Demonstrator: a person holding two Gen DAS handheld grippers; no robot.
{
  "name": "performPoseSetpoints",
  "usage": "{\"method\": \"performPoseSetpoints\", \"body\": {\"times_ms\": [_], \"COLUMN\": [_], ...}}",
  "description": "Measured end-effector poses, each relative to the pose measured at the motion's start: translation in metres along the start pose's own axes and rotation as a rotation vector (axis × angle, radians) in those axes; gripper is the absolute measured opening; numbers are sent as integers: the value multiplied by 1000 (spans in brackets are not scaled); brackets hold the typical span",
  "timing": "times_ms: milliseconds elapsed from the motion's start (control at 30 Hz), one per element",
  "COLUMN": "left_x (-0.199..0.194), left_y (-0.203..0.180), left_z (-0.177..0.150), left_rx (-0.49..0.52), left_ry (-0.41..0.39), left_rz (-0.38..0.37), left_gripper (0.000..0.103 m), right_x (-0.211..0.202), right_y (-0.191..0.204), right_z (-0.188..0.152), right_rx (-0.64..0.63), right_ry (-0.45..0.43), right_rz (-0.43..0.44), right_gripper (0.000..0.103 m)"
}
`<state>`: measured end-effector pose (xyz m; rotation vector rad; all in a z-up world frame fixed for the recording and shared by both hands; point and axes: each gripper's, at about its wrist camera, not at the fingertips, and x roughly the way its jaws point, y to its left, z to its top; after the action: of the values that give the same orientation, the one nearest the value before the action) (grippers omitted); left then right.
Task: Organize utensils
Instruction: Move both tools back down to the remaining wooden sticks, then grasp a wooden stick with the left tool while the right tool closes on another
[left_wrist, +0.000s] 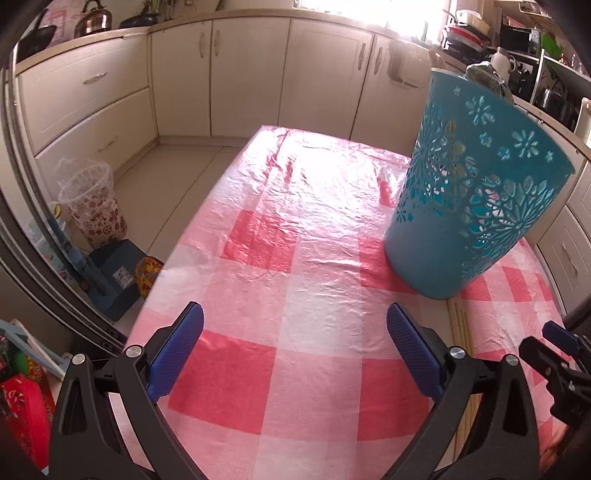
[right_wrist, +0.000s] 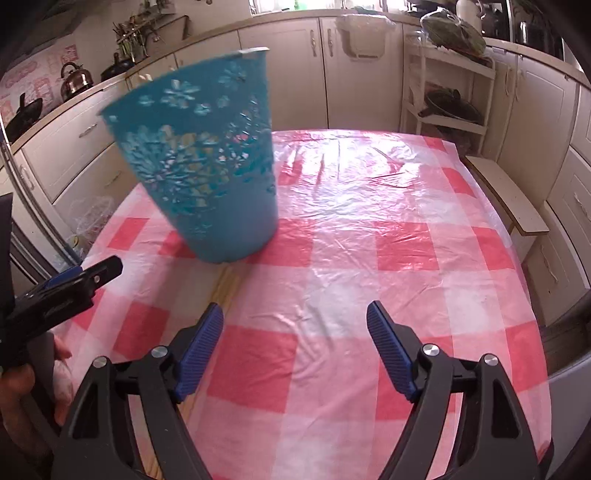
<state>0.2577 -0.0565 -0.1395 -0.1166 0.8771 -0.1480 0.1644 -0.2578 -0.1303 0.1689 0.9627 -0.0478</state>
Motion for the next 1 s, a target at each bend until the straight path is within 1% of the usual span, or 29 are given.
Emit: {"method": "performPoseSetpoints", "body": {"times_ms": [100, 167, 233, 300, 333, 400, 467, 500, 567, 633, 700, 767, 800, 867, 1000], "left_x": [-38, -58, -70, -75, -76, -73, -68, -67, -65, -60, -56, -52, -49, -42, -24], "left_y": [9, 14, 20, 23, 24, 21, 16, 13, 8, 4, -1, -8, -13, -25, -59], "left_z": [-12, -20, -26, -31, -33, -34, -33, -33, -35, -36, -37, -36, -35, -32, -30], "left_rx": [-16, -22, -41, -65, -75, -79, -64, -55, -40, -25, -15, -7, 1, 27, 129], "left_ry": [-76, -104, -106, -91, -83, -66, -46, -43, -37, -19, -2, 13, 20, 37, 88], "left_rz": [-18, -18, -26, -35, -40, -47, -38, -35, -35, -33, -36, -44, -49, -53, -64], "left_gripper": [95, 95, 95, 95, 95, 95, 95, 95, 95, 95, 95, 95, 95, 95, 95], "right_x": [-24, -29, -23, -17, -12, 0, 13, 19, 29, 32, 32, 31, 31, 27, 21], "right_y": [5, 10, 11, 15, 19, 26, 30, 32, 37, 40, 40, 39, 37, 28, 4], "right_z": [-11, -16, -18, -22, -22, -20, -18, -17, -17, -18, -19, -20, -21, -21, -23], "right_rx": [-8, -18, -21, -14, -11, -14, -13, -15, -32, -62, -83, -123, -140, -148, -128], "right_ry": [-34, -31, -12, 9, 20, 44, 69, 81, 104, 97, 105, 105, 105, 104, 97], "right_rz": [37, 47, 54, 67, 78, 73, 71, 72, 66, 52, 51, 33, 24, 17, 39], "right_gripper": [77, 77, 77, 70, 62, 57, 47, 45, 39, 38, 34, 25, 23, 15, 10]}}
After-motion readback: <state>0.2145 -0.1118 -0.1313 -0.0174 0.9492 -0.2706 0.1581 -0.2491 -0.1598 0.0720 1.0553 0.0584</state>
